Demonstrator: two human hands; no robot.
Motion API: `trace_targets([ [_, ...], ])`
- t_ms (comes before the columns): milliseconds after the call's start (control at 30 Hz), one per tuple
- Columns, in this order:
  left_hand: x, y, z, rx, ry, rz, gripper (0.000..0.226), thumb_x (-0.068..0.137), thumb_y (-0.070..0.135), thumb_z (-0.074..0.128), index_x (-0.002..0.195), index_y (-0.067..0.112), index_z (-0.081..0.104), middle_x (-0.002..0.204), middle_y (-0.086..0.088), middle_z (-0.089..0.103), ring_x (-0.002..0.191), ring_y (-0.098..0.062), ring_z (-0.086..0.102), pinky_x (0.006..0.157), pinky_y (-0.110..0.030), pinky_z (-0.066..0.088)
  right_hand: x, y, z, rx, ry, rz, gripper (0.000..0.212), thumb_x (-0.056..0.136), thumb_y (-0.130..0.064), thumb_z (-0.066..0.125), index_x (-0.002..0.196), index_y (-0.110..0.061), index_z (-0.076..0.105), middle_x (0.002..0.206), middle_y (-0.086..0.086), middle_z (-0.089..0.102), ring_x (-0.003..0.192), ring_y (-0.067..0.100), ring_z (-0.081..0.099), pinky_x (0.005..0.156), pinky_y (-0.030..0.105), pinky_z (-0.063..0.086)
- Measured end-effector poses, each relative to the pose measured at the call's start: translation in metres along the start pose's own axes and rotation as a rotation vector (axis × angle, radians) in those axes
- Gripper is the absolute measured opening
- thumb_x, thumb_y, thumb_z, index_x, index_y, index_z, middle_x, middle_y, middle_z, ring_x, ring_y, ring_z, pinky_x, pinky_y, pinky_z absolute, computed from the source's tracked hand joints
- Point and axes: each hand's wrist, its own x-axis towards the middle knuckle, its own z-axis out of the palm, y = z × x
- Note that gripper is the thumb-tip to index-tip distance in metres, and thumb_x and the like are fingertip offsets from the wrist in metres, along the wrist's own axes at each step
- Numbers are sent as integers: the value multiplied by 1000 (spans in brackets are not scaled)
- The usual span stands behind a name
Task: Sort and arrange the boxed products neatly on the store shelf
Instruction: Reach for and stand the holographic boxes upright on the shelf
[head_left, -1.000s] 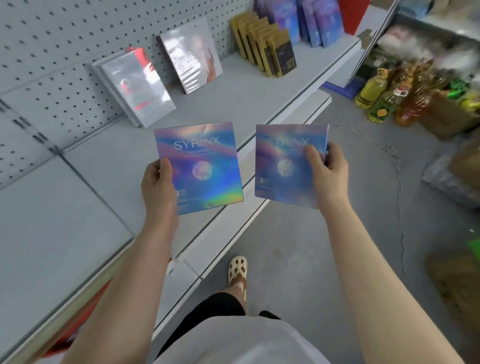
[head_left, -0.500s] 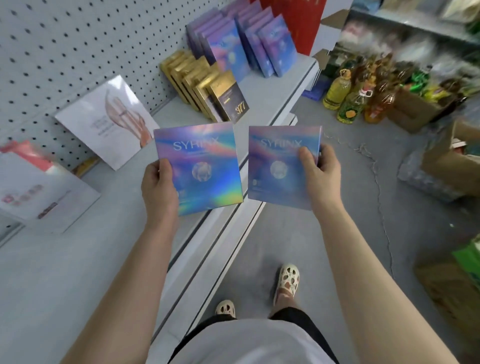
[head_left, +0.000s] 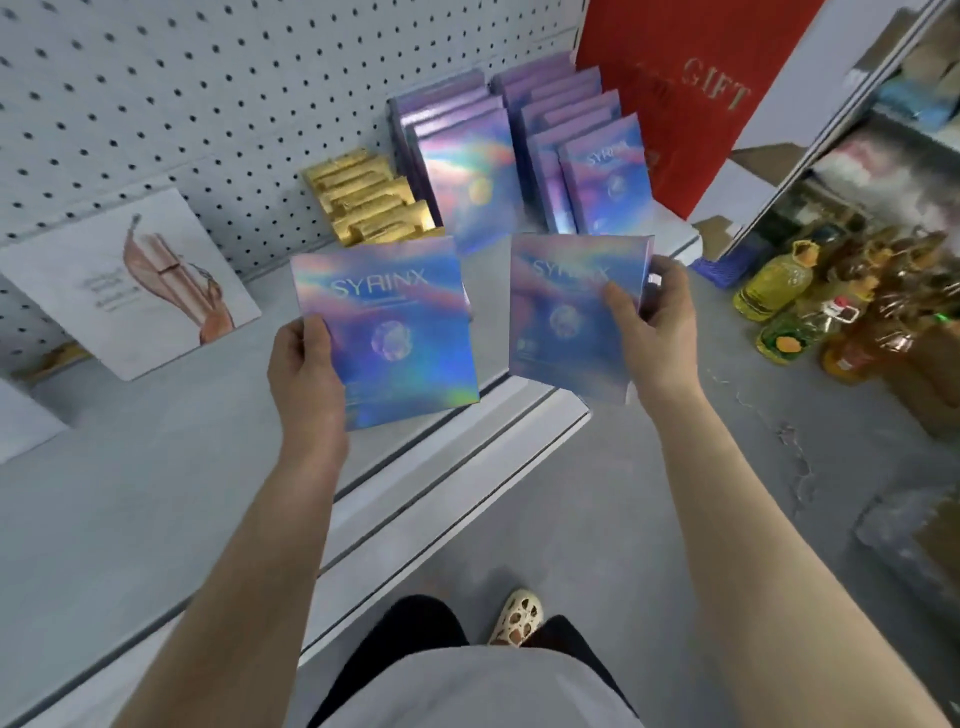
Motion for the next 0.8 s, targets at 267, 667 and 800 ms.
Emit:
trace_targets([
  [267, 34, 12, 26, -14, 155, 14, 30, 101, 25, 48, 71, 23, 44, 68, 10, 44, 51, 6, 39, 49, -11, 32, 114, 4, 42, -64, -170, -283, 60, 92, -18, 65, 144, -27, 36, 95, -13, 55, 63, -6, 48, 63, 6, 39],
  [667, 42, 16, 63, -42, 407, -38, 23, 95, 36, 50, 75, 25, 50, 74, 10, 50, 68, -7, 43, 65, -25, 36, 232, 0, 83, 12, -699, -330, 51, 85, 0, 68, 122, -26, 44, 106, 3, 61, 88, 16, 61, 78, 33, 51],
  [800, 21, 11, 87, -90, 524, -60, 25, 91, 41, 50, 70, 26, 49, 75, 8, 48, 74, -14, 41, 66, -31, 33, 272, -11, 97, -230, -797, -536, 48, 77, -13, 76, 117, -27, 54, 93, -22, 57, 76, -5, 49, 70, 8, 39],
])
